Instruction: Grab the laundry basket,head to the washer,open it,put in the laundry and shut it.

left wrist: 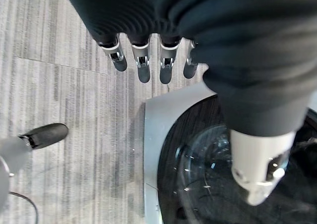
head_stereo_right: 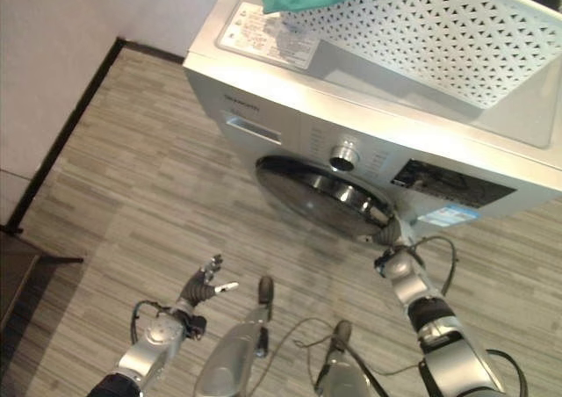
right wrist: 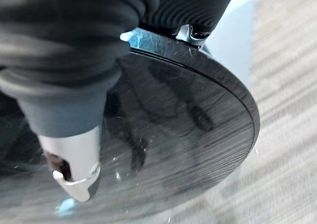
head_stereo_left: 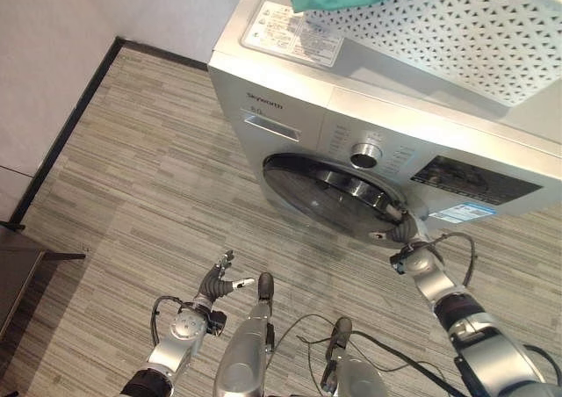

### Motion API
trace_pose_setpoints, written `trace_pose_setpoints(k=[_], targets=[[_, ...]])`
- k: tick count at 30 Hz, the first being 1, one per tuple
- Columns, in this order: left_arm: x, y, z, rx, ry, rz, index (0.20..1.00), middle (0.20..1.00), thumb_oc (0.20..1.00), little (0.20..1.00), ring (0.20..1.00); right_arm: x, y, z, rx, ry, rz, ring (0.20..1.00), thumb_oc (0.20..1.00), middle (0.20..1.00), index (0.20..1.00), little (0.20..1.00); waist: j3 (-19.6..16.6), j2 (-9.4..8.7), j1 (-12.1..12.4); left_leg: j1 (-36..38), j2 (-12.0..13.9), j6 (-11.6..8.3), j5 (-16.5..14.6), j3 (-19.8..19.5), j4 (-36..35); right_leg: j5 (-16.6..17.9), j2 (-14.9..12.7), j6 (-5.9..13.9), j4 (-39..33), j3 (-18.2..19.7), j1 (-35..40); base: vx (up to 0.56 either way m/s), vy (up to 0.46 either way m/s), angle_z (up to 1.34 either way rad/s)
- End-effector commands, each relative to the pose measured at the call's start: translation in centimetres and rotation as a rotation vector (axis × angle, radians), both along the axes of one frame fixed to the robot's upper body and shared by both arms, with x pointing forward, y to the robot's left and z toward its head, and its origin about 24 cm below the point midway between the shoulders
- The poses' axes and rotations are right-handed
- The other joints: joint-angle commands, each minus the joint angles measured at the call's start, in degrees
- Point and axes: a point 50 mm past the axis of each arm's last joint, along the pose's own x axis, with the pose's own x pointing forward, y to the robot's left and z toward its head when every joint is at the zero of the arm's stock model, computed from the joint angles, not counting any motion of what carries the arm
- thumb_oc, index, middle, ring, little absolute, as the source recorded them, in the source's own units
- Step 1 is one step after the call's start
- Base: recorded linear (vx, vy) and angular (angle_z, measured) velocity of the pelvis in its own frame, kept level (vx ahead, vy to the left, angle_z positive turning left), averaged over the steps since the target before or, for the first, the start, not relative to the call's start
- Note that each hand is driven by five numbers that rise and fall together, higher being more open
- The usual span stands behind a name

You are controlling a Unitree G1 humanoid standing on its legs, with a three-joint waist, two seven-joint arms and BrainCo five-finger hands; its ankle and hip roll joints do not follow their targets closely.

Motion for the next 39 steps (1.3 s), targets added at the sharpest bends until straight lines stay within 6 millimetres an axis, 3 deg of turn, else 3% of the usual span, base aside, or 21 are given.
trace_pose_setpoints(k=[1,4,7,11,13,14,15,17,19,23,24,28,32,39], targets=[[-0.7,0.1,-0.3,0.04,-0.015,0.021,1.0,1.0,1.0,1.0,1.0,-2.5,12.2,-3.6,0.224,0.155,0.38,1.0,1.0,1.0,1.0,1.0,-3.82,-0.46,5.5,-0.43,1.4,0.48,-8.99,-0.34,6.58,-4.32,-3.93,-1.87,8.19,-1.65,-7.01,0.11,-0.081,-0.03],[-1.3,1.0,-0.6,0.124,-0.012,0.038,1.0,1.0,1.0,1.0,1.0,-5.0,15.2,-5.8,0.295,0.269,0.443,1.0,1.0,1.0,1.0,1.0,-5.71,-0.89,6.89,2.47,2.25,-0.19,-9.1,-0.94,6.16,-5.79,-3.17,-2.1,7.77,-2.79,-3.38,0.1,-0.062,-0.01],[-1.5,2.1,-0.2,0.169,-0.023,0.074,1.0,1.0,1.0,1.0,1.0,-6.4,16.5,-7.1,0.316,0.345,0.459,1.0,1.0,1.0,1.0,1.0,-7.12,-0.88,8.03,4.51,2.67,-0.59,-8.84,-1.79,5.3,-6.82,-2.62,-2.2,7.9,-3.65,-1.31,0.08,-0.058,0.04],[-1.6,3.6,0.7,0.209,-0.059,0.129,1.0,1.0,1.0,1.0,1.0,-7.6,16.7,-8.3,0.405,0.417,0.387,1.0,1.0,1.0,1.0,1.0,-8.41,-0.75,9.26,6.05,2.86,-1.07,-8.45,-2.78,4.73,-7.77,-2.07,-2.42,7.97,-4.63,0.69,0.05,-0.065,0.05],[-1.7,4.2,1.4,0.215,-0.087,0.181,1.0,1.0,1.0,1.0,1.0,-8.6,17.0,-9.2,0.6,0.481,0.26,1.0,1.0,1.0,1.0,1.0,-9.4,-0.86,10.16,6.79,2.82,-1.43,-8.13,-3.37,4.45,-8.16,-1.83,-2.48,8.01,-5.51,1.84,0.04,-0.047,0.21],[-1.7,4.2,1.6,0.212,-0.093,0.178,1.0,1.0,1.0,1.0,1.0,-8.9,16.9,-9.5,0.617,0.5,0.239,1.0,1.0,1.0,1.0,1.0,-9.78,-0.85,10.51,7.12,2.72,-1.49,-8.05,-3.58,4.25,-8.33,-1.79,-2.54,8.07,-5.83,2.24,0.07,-0.08,0.16],[-1.4,4.7,2.8,0.265,-0.16,0.194,1.0,1.0,1.0,1.0,1.0,-9.1,16.7,-9.8,0.603,0.506,0.226,1.0,1.0,1.0,1.0,1.0,-10.68,-1.12,11.43,7.76,2.68,-1.75,-7.68,-4.51,3.71,-9.19,-1.65,-2.61,8.98,-6.69,2.97,0.05,-0.056,0.12],[-1.1,4.9,3.5,0.295,-0.194,0.194,1.0,1.0,1.0,1.0,1.0,-9.2,16.6,-9.9,0.608,0.509,0.219,1.0,1.0,1.0,1.0,1.0,-10.92,-1.26,11.64,7.91,2.54,-1.81,-7.59,-4.97,3.64,-9.57,-1.67,-2.67,9.64,-7.03,3.14,0.07,-0.071,0.31],[0.1,5.2,6.1,0.403,-0.327,0.168,1.0,1.0,1.0,1.0,1.0,-9.6,16.3,-10.2,0.669,0.523,0.184,1.0,1.0,1.0,1.0,1.0,-11.55,-1.97,12.79,8.54,2.22,-2.39,-8.09,-7.41,3.21,-12.46,-1.44,-3.16,12.56,-7.79,3.89,0.12,-0.122,0.39],[1.2,4.0,8.1,0.363,-0.419,0.117,1.0,1.0,1.0,1.0,1.0,-9.5,16.6,-10.0,0.74,0.524,0.167,1.0,1.0,1.0,1.0,1.0,-12.07,-2.11,13.96,7.84,1.2,-2.64,-7.33,-10.72,3.27,-14.2,-1.17,-4.03,14.34,-10.3,4.5,0.03,-0.082,0.53],[1.6,3.1,8.8,0.317,-0.447,0.089,1.0,1.0,1.0,1.0,1.0,-9.0,17.3,-9.6,0.745,0.518,0.191,1.0,1.0,1.0,1.0,1.0,-12.39,-2.1,15.46,7.26,0.72,-2.87,-6.98,-12.23,3.75,-15.0,-0.85,-4.5,15.01,-11.63,4.84,0.01,-0.053,0.49],[1.9,1.8,9.3,0.255,-0.46,0.027,1.0,1.0,1.0,1.0,1.0,-7.2,18.2,-8.3,0.748,0.474,0.226,1.0,1.0,1.0,1.0,1.0,-11.58,-1.97,17.38,5.0,-0.1,-3.26,-6.61,-15.19,6.67,-15.96,0.27,-5.83,15.3,-12.44,5.03,-0.02,-0.096,0.53],[1.0,0.1,7.4,0.198,-0.359,-0.084,1.0,1.0,1.0,1.0,1.0,-4.5,19.2,-5.9,0.786,0.38,0.219,1.0,1.0,1.0,1.0,1.0,-11.45,-0.5,20.8,2.31,-0.28,-5.18,-4.41,-19.64,8.01,-16.89,4.18,-8.2,11.57,-13.79,7.01,-0.04,-0.114,0.53],[0.0,-1.5,6.0,0.103,-0.268,-0.163,1.0,1.0,1.0,1.0,1.0,-5.1,19.5,-6.4,0.882,0.391,0.141,1.0,1.0,1.0,1.0,1.0,-12.31,1.54,21.89,2.74,0.46,-6.54,-2.62,-21.77,5.95,-17.11,6.59,-9.32,8.9,-15.27,8.66,-0.03,-0.028,0.3]])
